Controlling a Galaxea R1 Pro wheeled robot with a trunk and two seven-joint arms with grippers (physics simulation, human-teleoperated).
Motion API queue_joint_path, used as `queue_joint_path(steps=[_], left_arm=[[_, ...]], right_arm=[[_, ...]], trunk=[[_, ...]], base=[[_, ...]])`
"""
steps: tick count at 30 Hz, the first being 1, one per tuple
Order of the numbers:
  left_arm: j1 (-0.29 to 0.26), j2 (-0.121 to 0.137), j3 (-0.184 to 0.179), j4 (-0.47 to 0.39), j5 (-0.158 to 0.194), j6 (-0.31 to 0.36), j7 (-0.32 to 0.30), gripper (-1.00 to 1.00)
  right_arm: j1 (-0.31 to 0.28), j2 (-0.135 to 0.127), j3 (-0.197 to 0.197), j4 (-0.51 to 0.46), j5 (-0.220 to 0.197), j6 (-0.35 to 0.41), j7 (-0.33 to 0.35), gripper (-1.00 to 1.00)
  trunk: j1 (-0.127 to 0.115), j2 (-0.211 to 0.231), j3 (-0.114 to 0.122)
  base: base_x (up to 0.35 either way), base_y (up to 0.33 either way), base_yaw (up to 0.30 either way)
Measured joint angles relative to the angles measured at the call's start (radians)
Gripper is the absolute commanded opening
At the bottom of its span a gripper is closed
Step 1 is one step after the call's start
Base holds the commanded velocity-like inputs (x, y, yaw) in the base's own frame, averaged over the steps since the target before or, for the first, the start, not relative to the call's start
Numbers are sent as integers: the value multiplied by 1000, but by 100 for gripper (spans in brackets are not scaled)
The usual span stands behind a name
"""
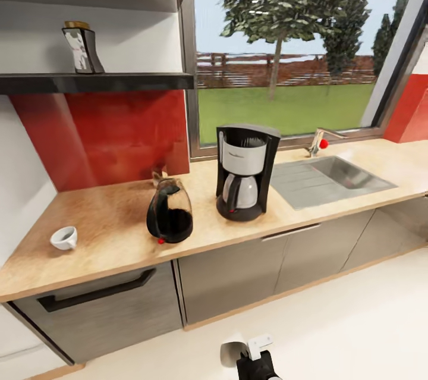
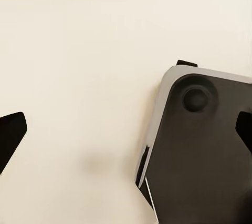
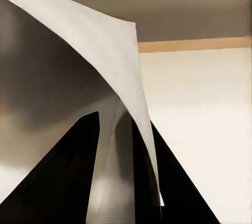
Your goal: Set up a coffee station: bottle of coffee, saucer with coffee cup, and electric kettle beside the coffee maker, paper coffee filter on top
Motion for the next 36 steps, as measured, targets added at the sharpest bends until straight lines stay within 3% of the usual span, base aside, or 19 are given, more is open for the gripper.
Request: queue_joint_path(steps=[11, 13, 15, 16, 17, 22, 25, 29, 32, 36], left_arm=[[3, 8, -6, 8, -1, 10, 2, 100], [5, 10, -8, 13, -2, 11, 2, 100], [5, 9, -10, 14, -3, 11, 1, 100], [5, 8, -12, 15, -4, 11, 2, 100], [5, 8, -14, 15, -5, 12, 2, 100], [5, 11, -19, 15, -8, 12, 2, 100], [4, 11, -20, 15, -8, 13, 2, 100], [5, 11, -21, 15, -8, 13, 2, 100], [5, 11, -20, 15, -8, 13, 2, 100], [4, 9, -20, 15, -8, 13, 2, 100]], right_arm=[[0, 0, -1, -9, -2, 2, 1, -100], [0, 0, -19, -33, -5, 2, 4, -100], [0, 1, -132, -137, -4, 24, 6, -100], [0, 1, -222, -220, -3, 91, 8, -100], [0, 1, -272, -283, -3, 173, 8, -100], [-1, 0, -406, -639, -3, 546, 8, -100], [0, 0, -543, -889, -2, 710, 7, -100], [0, 0, -613, -1073, -2, 882, 7, -100], [0, 0, -643, -1186, -1, 943, 6, -100], [0, 0, -653, -1264, -1, 990, 3, -100]], trunk=[[0, 0, 0], [0, 0, 0], [0, 0, 0], [0, 0, 0], [0, 0, 0], [0, 0, 0], [0, 0, 0], [0, 0, 0], [0, 0, 0], [0, 0, 0]], base=[[0, 108, -132], [0, 2, -2], [0, 0, -1], [0, 0, 0], [0, 0, 0], [0, 0, 0], [0, 0, 0], [0, 0, 0], [0, 0, 0], [0, 0, 0]])
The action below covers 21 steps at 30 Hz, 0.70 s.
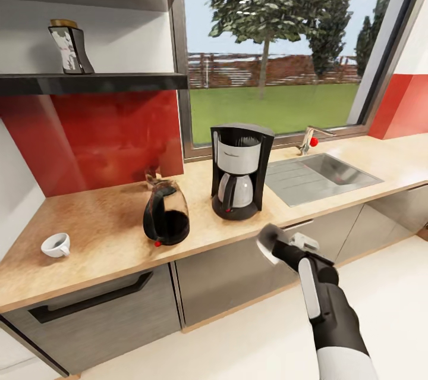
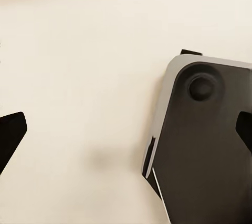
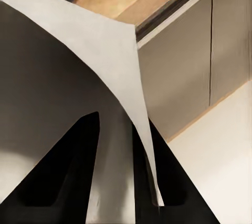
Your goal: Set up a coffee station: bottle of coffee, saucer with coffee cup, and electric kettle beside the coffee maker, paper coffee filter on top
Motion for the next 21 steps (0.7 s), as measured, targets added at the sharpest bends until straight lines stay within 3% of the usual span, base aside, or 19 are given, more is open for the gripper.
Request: queue_joint_path(steps=[8, 10, 12, 14, 15, 16, 18, 21], left_arm=[[0, -1, 0, 0, 0, 0, 0, 100], [0, -1, -1, 1, 0, 0, 0, 100], [0, -1, -1, 1, 0, 1, 0, 100], [1, -1, -1, 2, 0, 1, 0, 100], [1, -1, -1, 2, 0, 1, 0, 100], [1, -1, -1, 2, 0, 1, 0, 100], [1, -2, 0, 2, 0, 1, 0, 100], [0, -2, 0, 2, 0, 0, 0, 100]], right_arm=[[-1, 0, -2, -134, -2, 79, -61, -100], [-13, 0, 8, -143, -2, 173, -63, -100], [-45, 0, 29, -149, -3, 238, -61, -100], [-72, -5, 105, -169, -2, 263, -59, -100], [-74, -19, 126, -171, 1, 265, -58, -100], [-81, -80, 201, -176, 4, 270, -57, -100], [-96, -136, 250, -180, 3, 271, -57, -100], [-135, -156, 267, -188, -2, 271, -55, -100]], trunk=[[0, 0, 0], [0, 0, 0], [0, 0, 0], [0, 0, 0], [0, 0, 0], [0, 0, 0], [0, 0, 0], [0, 0, 0]], base=[[0, 0, 0], [0, 0, 0], [0, 0, 0], [0, 0, 0], [0, 0, 0], [0, 0, 0], [0, 0, 0], [0, 0, 0]])
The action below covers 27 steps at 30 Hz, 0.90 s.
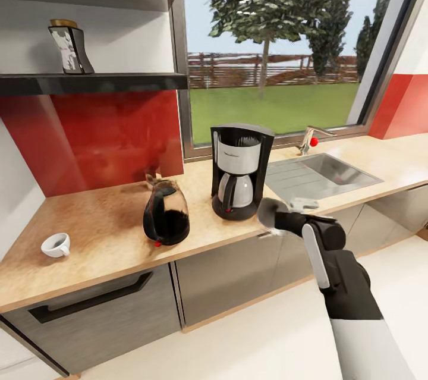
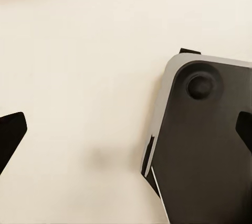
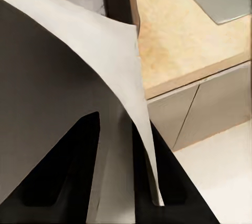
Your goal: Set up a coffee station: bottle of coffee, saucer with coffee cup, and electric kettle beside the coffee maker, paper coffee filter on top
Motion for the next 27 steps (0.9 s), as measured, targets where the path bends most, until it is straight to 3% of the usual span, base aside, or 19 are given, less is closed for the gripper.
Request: queue_joint_path(steps=[6, 10, 16, 19, 27], left_arm=[[0, 1, -1, 0, 0, 1, 0, 100], [-1, 2, 0, 0, 1, 1, 0, 100], [-1, 3, 0, 0, 1, 4, 1, 100], [-1, 3, 2, 0, 1, 6, 2, 100], [-1, 2, 3, 0, 1, 11, 1, 100]], right_arm=[[-102, -5, 10, -3, -1, 1, -1, -100], [-187, 10, 20, -3, -3, 3, -1, -100], [-270, 24, 126, -3, -3, 4, -1, -100], [-299, 35, 200, -2, -3, 4, -2, -100], [-315, 31, 220, 4, 5, 7, 1, -100]], trunk=[[0, 0, 0], [0, 0, 0], [0, 0, 0], [0, 0, 0], [0, 0, 0]], base=[[0, 0, 0], [0, 0, 0], [0, 0, 0], [0, 0, 0], [0, 0, 0]])
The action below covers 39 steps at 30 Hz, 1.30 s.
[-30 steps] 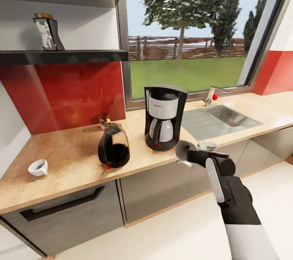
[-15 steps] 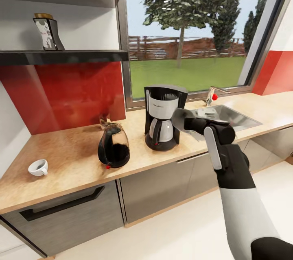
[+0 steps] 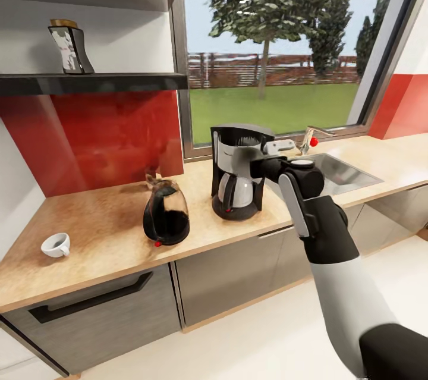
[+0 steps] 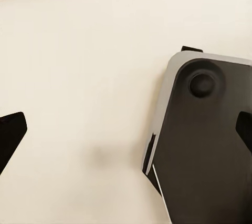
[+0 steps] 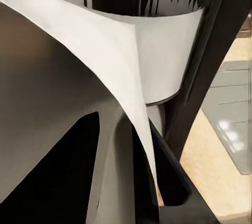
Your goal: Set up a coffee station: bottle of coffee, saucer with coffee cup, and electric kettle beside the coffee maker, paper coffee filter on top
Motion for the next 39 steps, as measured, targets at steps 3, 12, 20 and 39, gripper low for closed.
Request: queue_joint_path(steps=[3, 12, 20, 39], left_arm=[[0, -3, 0, 0, 0, 0, -1, 100], [0, -7, -1, 0, -1, -3, -3, 100], [1, -10, 0, 2, 0, -2, -2, 100], [3, -79, 4, 52, 1, 1, 13, 100]], right_arm=[[-49, -17, 16, 5, 6, 1, 1, -100], [-231, -59, 35, 164, 11, 4, 1, -100], [-458, -86, 203, 517, -1, 0, 108, -100], [-706, -153, 535, 827, 650, -8, 1288, -100]], trunk=[[0, 0, 0], [0, 0, 0], [0, 0, 0], [0, 0, 0]], base=[[0, 0, 0], [0, 0, 0], [0, 0, 0], [0, 0, 0]])
